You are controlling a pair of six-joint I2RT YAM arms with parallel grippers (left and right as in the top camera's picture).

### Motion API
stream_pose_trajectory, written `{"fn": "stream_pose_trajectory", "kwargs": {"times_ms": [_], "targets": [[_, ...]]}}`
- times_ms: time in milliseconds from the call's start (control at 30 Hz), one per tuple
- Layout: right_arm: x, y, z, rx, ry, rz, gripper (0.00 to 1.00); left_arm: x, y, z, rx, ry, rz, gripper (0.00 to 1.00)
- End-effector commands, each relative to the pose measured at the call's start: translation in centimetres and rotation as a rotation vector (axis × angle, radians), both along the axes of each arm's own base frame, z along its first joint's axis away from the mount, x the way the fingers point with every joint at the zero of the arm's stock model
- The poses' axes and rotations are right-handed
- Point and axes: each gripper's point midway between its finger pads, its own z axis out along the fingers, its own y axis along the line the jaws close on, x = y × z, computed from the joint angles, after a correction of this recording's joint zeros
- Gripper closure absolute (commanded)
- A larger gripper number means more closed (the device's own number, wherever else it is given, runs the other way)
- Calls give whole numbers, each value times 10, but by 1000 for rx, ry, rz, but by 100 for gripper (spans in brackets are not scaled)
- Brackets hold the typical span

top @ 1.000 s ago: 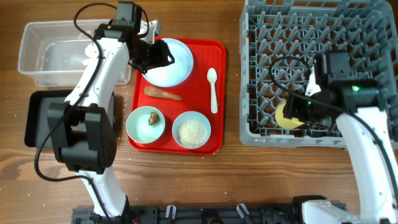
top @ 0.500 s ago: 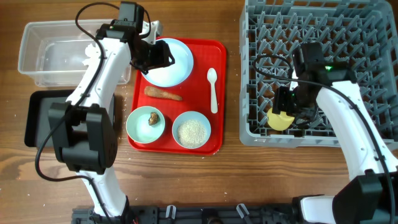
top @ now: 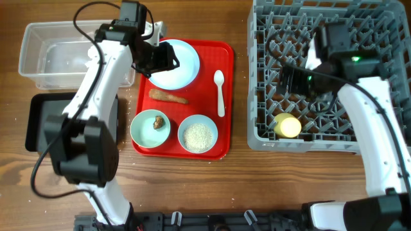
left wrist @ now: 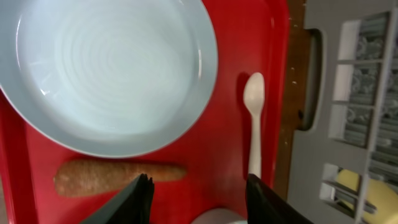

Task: Sort waste into correct bins and load items into the dishwasher rack
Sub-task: 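Lower the yellow cup into the dish rack with the right gripper, then grasp the blue bowl of rice with the left gripper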

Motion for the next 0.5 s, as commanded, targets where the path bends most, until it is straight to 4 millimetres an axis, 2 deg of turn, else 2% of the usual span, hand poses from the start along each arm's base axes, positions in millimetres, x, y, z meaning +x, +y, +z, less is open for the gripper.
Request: {"fn": "stream_pose_trajectory", "kwargs": {"times_ms": [0, 200, 333, 467], "targets": [[12, 16, 40, 68, -128, 79, 0, -19, -22, 36, 6, -54, -56, 53], [20, 17, 42, 68, -159, 80, 0, -63, -45, 12, 189, 79, -10, 55], [27, 17, 45, 67, -190, 79, 0, -93, -70, -3, 224, 147, -26, 54], [34, 11, 48, 36, -218, 64, 0, -123, -87, -29, 279, 199, -34, 54]]}}
